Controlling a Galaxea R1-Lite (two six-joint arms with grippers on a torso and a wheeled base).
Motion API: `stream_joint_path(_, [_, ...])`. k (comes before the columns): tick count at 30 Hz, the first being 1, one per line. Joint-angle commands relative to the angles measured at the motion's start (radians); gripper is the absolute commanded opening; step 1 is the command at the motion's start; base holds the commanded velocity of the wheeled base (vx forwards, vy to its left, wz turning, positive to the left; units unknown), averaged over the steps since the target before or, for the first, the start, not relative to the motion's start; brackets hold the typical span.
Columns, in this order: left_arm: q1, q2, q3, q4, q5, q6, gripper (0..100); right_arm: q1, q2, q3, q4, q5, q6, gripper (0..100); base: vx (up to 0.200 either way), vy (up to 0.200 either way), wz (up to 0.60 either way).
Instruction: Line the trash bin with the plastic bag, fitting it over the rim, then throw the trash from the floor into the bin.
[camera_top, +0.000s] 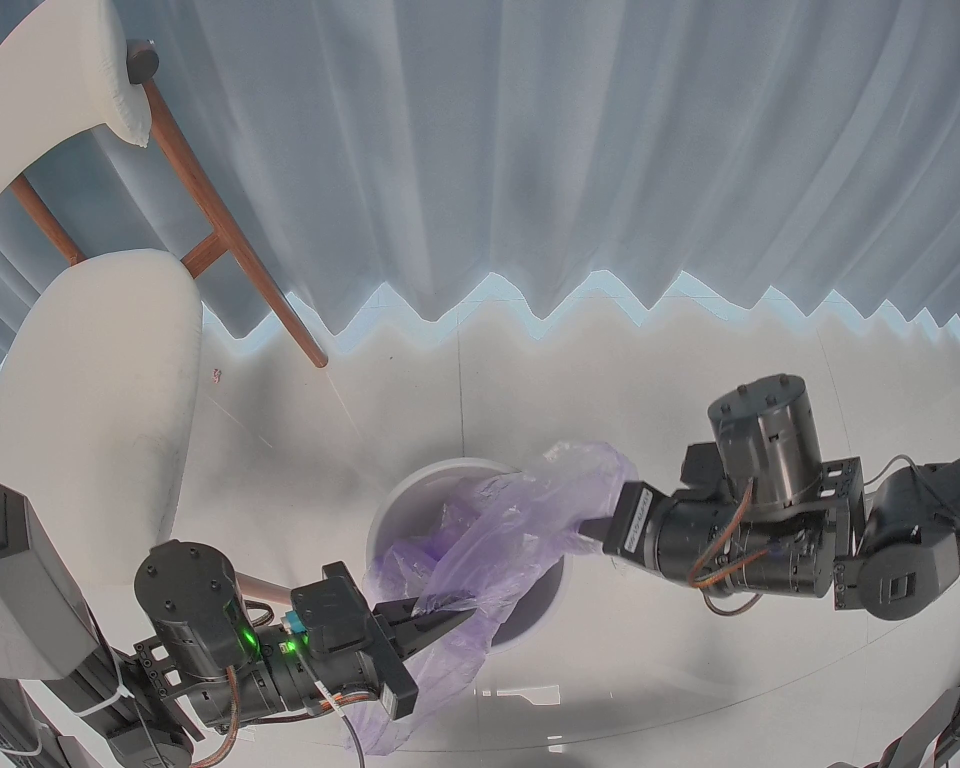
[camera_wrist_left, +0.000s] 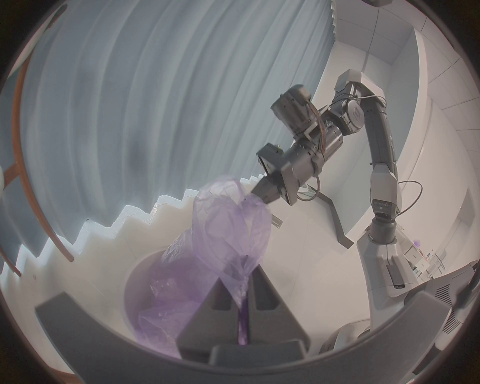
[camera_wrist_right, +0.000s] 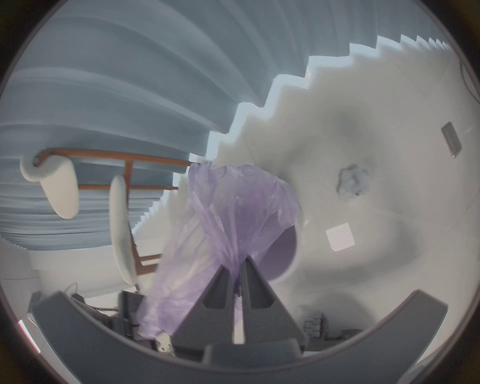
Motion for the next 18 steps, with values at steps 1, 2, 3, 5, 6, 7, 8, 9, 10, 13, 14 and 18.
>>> stream_joint_path(1, [0.037,0.01,-0.014,-0.001,0.003,-0.005,0,-0.029,0.015,-0.106,-0.062,0.027,0.0,0,0.0,0.0,0.0])
stream_joint_path(2, [0.045,0.015,-0.017,-0.001,0.003,-0.005,0,-0.035,0.012,-0.121,-0.079,0.044,0.0,0,0.0,0.0,0.0])
stream_joint_path(3, [0.066,0.03,-0.025,-0.001,0.004,-0.007,0,-0.051,0.01,-0.138,-0.116,0.086,-0.002,0,0.0,0.0,0.0])
stream_joint_path(5, [0.086,0.047,-0.035,-0.001,0.01,-0.008,0,-0.069,0.009,-0.144,-0.149,0.118,-0.002,0,0.0,0.0,0.0])
stream_joint_path(6, [0.12,0.075,-0.068,-0.001,0.041,-0.019,0,-0.097,0.009,-0.138,-0.202,0.173,-0.002,0,0.0,0.0,0.0])
stream_joint_path(7, [0.132,0.089,-0.086,-0.001,0.059,-0.03,0,-0.106,0.01,-0.133,-0.223,0.196,-0.002,0,0.0,0.0,0.0])
stream_joint_path(8, [0.137,0.101,-0.106,-0.001,0.078,-0.043,0,-0.112,0.013,-0.127,-0.238,0.211,-0.002,0,0.0,0.0,0.0])
stream_joint_path(9, [0.143,0.121,-0.143,-0.001,0.108,-0.074,0,-0.121,0.016,-0.11,-0.255,0.228,-0.002,0,0.0,0.0,0.0])
stream_joint_path(10, [0.148,0.141,-0.18,-0.001,0.138,-0.105,0,-0.129,0.018,-0.09,-0.269,0.242,-0.003,0,0.0,0.0,0.0])
stream_joint_path(13, [0.151,0.211,-0.253,-0.001,0.22,-0.175,0,-0.141,0.019,-0.024,-0.315,0.291,-0.005,0,0.0,0.0,0.0])
stream_joint_path(14, [0.149,0.23,-0.264,-0.001,0.231,-0.185,0,-0.141,0.016,0.005,-0.333,0.306,-0.003,0,0.0,0.0,0.0])
stream_joint_path(18, [0.131,0.245,-0.267,-0.001,0.233,-0.195,0,-0.143,0.012,0.118,-0.393,0.36,-0.002,0,0.0,0.0,0.0])
